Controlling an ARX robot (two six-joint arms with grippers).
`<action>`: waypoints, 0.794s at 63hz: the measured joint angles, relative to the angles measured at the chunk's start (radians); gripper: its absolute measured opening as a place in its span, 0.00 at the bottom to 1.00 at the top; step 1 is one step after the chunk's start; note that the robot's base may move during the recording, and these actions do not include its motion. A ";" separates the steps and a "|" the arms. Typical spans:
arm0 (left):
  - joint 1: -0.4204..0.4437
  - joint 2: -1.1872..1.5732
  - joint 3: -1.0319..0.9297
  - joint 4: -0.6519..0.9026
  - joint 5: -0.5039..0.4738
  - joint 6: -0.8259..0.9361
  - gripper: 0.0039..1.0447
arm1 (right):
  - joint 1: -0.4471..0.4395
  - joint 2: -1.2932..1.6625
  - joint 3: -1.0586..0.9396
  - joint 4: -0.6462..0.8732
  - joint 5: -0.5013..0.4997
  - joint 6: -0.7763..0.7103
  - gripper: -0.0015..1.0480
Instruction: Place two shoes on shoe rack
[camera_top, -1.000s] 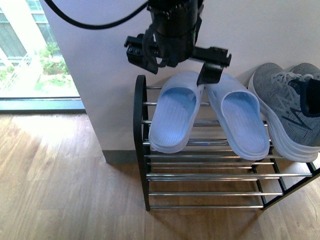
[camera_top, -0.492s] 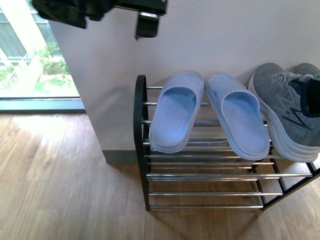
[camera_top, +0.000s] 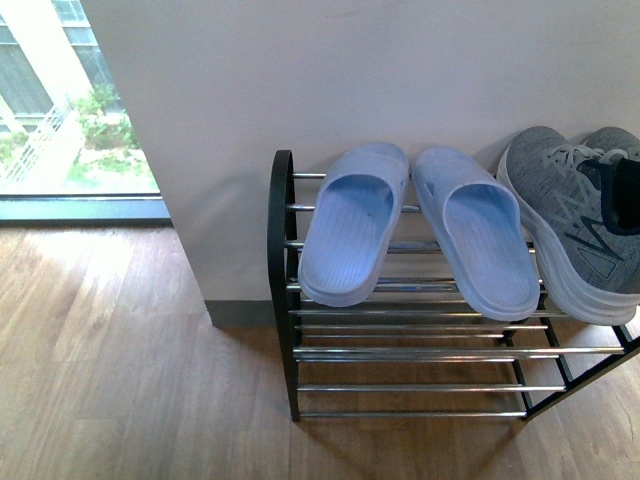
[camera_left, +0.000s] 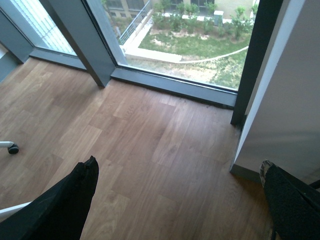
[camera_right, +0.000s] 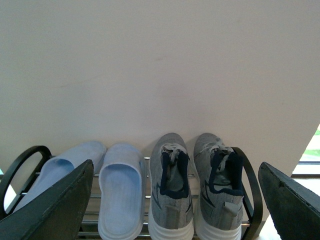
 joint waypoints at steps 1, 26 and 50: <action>-0.005 -0.034 -0.015 -0.008 -0.017 0.000 0.91 | 0.000 0.000 0.000 0.000 0.000 0.000 0.91; 0.090 -0.317 -0.362 0.589 0.491 0.172 0.49 | 0.000 0.000 0.000 0.000 0.000 0.000 0.91; 0.229 -0.501 -0.521 0.569 0.616 0.192 0.01 | 0.001 0.000 0.000 0.000 0.000 0.000 0.91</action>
